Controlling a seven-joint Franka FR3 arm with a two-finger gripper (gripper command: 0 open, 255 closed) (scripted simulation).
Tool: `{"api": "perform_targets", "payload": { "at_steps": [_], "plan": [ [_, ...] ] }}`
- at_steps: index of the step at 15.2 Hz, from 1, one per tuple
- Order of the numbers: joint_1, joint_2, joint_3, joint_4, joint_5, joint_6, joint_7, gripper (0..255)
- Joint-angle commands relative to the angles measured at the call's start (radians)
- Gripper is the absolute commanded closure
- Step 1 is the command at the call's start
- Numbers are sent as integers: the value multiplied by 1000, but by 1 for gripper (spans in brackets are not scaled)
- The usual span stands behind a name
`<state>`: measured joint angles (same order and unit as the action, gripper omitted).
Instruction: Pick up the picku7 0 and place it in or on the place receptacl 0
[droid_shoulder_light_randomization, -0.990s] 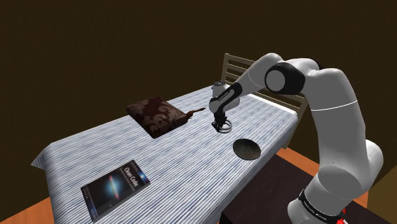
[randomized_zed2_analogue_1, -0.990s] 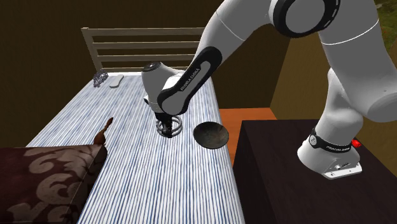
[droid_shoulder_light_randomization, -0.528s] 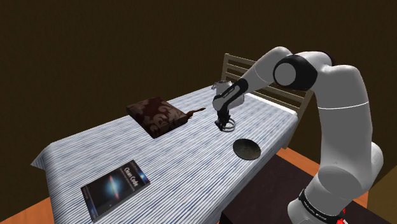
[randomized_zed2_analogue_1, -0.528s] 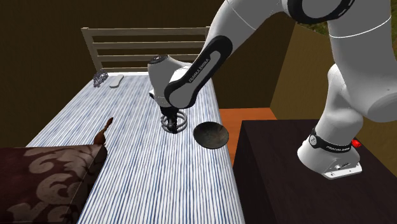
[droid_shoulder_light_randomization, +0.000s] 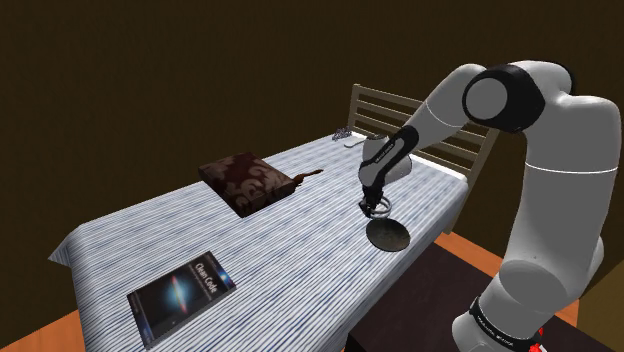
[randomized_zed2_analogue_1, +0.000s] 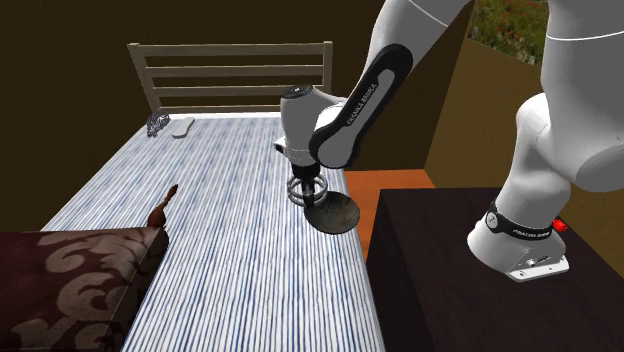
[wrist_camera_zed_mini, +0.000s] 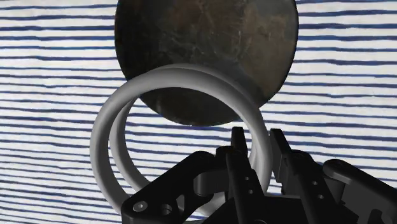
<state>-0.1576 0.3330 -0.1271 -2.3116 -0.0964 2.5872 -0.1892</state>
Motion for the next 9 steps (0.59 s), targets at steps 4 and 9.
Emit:
{"api": "perform_targets", "payload": {
  "at_steps": [4,9],
  "plan": [
    [-18,-129,-36,-219,-42,94,-15,255],
    [-24,-86,-40,-244,-46,163,-16,255]
  ]
}}
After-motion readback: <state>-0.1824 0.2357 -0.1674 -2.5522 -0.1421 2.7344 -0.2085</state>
